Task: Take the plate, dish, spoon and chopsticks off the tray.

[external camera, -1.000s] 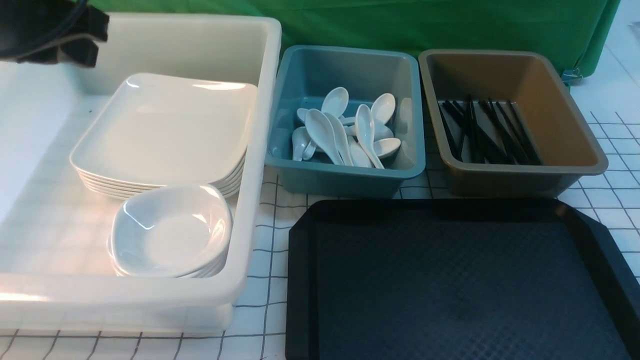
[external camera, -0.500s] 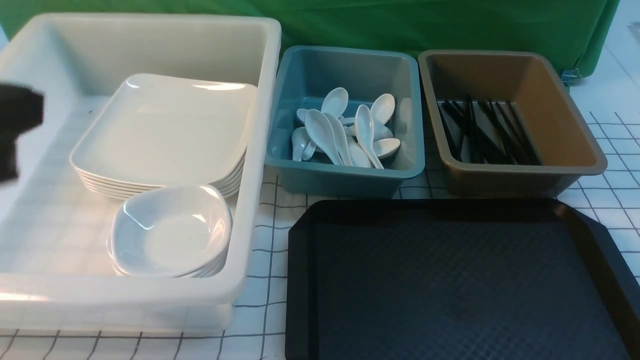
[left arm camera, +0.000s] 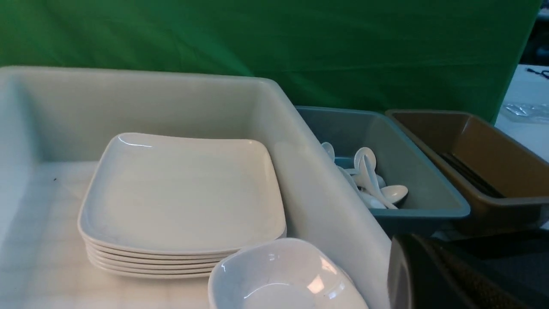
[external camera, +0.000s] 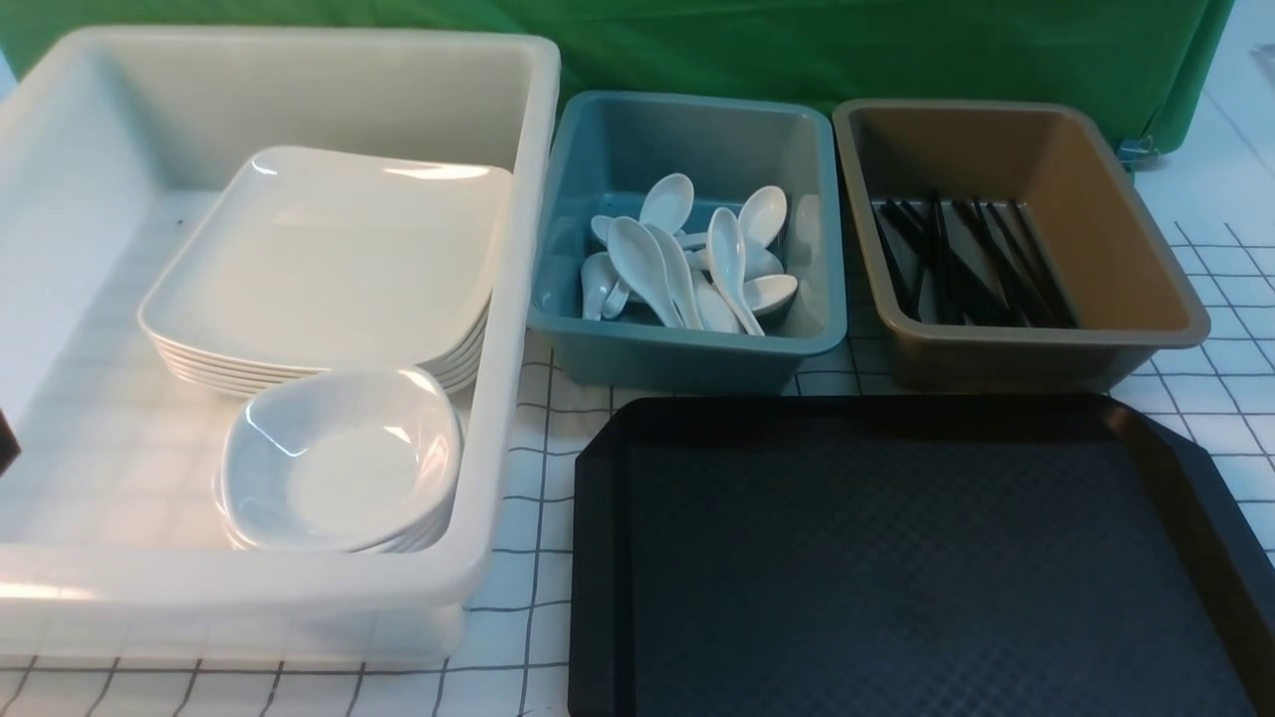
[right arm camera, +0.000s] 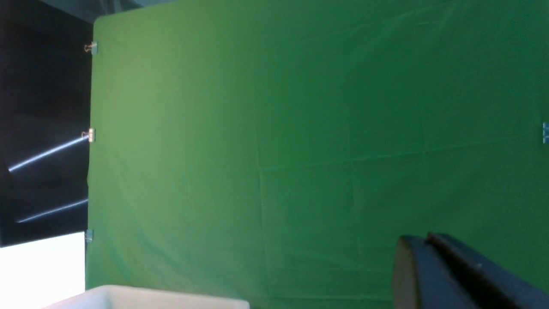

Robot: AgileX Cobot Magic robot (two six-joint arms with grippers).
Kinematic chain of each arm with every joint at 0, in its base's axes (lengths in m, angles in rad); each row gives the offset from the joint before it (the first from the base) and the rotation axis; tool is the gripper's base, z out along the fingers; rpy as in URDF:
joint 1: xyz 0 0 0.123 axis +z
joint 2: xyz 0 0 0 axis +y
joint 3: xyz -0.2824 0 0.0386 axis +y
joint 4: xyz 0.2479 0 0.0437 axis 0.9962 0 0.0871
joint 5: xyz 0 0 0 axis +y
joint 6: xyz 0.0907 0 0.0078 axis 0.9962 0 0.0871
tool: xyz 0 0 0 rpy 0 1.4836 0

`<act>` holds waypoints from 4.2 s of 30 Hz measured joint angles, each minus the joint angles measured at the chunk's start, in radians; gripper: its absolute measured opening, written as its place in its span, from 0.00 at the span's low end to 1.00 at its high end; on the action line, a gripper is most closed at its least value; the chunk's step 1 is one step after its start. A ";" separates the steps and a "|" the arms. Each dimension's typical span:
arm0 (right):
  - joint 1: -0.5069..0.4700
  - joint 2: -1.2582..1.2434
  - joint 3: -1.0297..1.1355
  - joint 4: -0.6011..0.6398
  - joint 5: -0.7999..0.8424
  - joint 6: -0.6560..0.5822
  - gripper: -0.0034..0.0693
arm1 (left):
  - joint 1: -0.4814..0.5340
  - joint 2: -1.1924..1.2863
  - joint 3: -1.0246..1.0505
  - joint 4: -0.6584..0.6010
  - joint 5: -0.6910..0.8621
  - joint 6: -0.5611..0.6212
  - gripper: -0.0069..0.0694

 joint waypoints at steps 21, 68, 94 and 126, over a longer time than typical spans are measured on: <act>0.000 0.000 0.001 0.000 0.003 0.001 0.19 | 0.000 -0.002 0.000 0.011 -0.006 -0.002 0.10; 0.000 0.000 0.001 0.000 0.004 0.001 0.33 | 0.117 -0.285 0.507 0.228 -0.203 0.020 0.10; -0.245 0.002 0.174 0.000 0.169 -0.024 0.37 | 0.117 -0.285 0.507 0.229 -0.202 0.020 0.10; -0.409 0.003 0.403 0.244 0.210 -0.292 0.38 | 0.117 -0.285 0.507 0.229 -0.200 0.021 0.10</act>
